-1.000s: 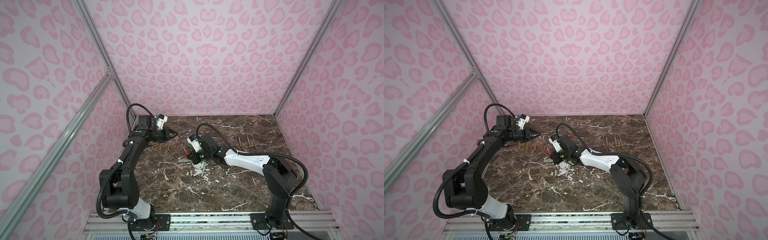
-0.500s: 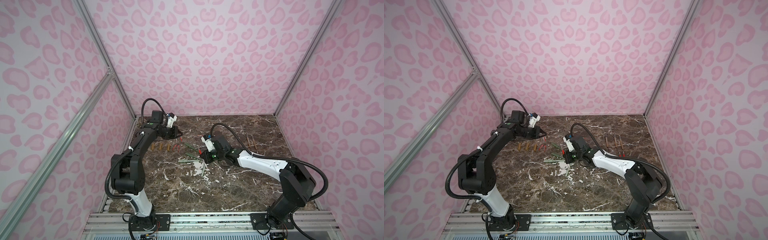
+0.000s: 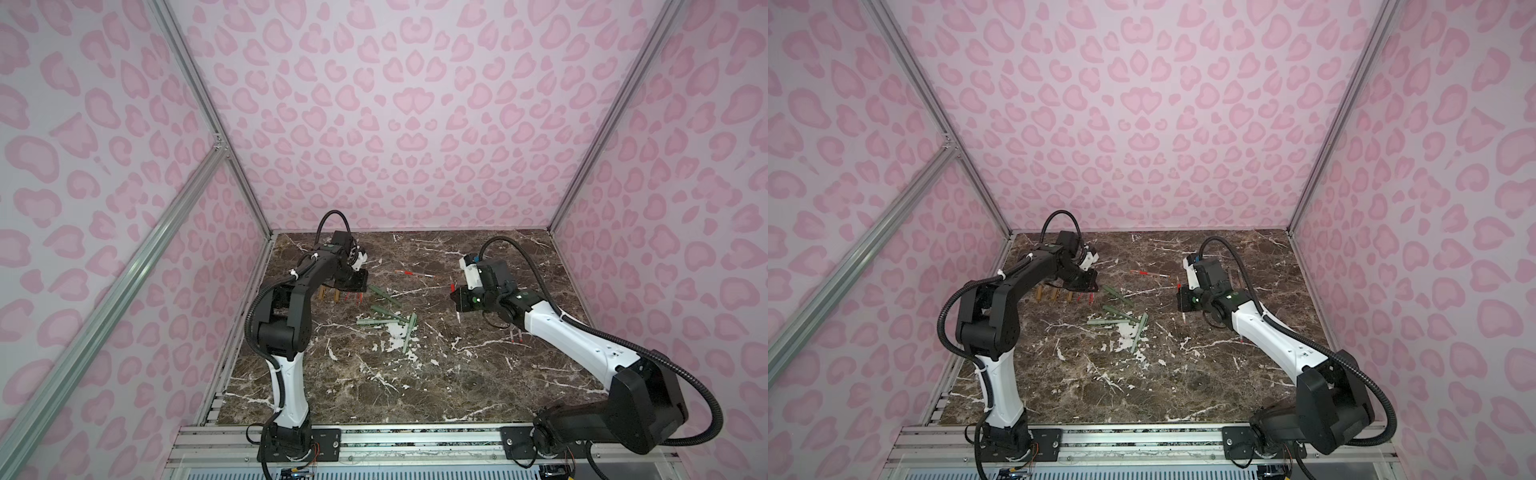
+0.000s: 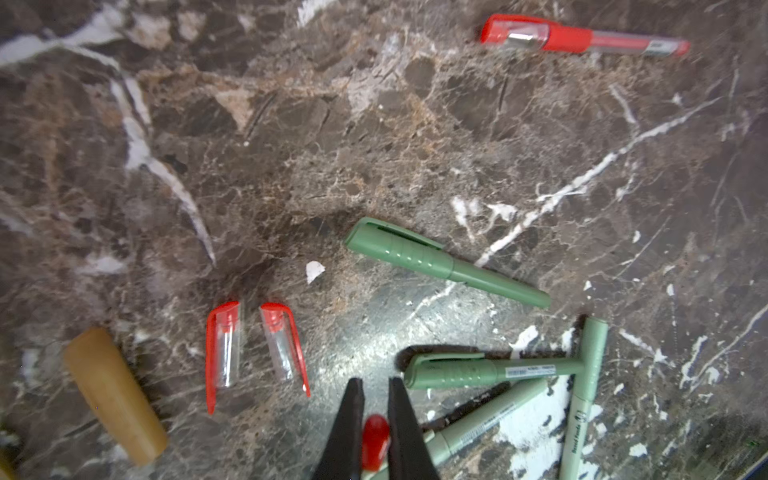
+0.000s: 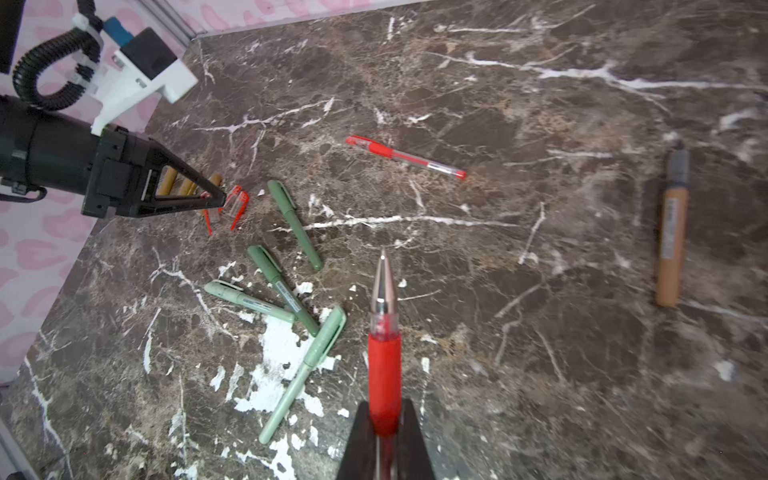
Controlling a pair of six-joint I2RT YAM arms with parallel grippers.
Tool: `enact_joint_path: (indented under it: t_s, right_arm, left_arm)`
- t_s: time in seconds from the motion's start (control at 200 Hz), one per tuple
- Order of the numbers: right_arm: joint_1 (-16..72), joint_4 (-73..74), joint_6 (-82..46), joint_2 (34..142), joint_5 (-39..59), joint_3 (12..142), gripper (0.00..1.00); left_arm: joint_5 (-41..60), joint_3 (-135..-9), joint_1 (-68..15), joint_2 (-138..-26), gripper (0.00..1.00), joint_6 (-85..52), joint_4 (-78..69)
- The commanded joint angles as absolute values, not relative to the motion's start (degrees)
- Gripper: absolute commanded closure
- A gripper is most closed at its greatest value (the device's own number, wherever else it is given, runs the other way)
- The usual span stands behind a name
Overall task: Open the pen caps
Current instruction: 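Pull the red cap off with the left gripper while the right gripper holds the pen, then set the red cap beside the other red caps while the right arm withdraws the pen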
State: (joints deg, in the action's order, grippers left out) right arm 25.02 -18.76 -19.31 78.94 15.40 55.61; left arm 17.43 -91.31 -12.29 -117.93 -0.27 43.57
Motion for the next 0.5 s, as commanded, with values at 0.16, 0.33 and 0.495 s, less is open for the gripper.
enact_joint_path:
  t_s: [0.16,0.33,0.495]
  right_arm:
    - [21.3,-22.5,-17.7,77.6,15.3,53.3,0.99]
    - [19.8,-24.4,-17.4,77.7,14.3,52.3,0.99]
    - [17.5,-26.3,-17.2,78.2,13.4,51.1,0.99]
  left_arm:
    - [15.8,-95.6,-12.3,-123.3,0.96,-0.1,46.4]
    - [13.6,-96.8,-12.3,-125.1,0.92,-0.1,46.8]
    - [11.1,-97.2,-12.4,-125.6,0.84,-0.1,46.8]
